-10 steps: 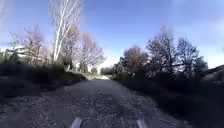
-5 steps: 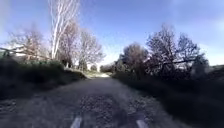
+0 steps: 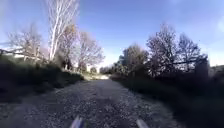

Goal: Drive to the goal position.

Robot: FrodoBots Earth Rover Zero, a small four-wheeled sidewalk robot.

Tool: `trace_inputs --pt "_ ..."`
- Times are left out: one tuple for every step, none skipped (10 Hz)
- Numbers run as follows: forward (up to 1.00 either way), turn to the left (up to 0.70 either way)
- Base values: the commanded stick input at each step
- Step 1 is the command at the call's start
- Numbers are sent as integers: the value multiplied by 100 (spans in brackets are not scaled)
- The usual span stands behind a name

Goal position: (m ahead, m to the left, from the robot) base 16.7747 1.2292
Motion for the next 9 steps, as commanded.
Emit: trace_inputs --pt "50 0" --pt "50 0" --pt "50 0" --pt "50 0" --pt "50 0" --pt "50 0" --pt "50 0" --pt "50 0" --pt "50 0"
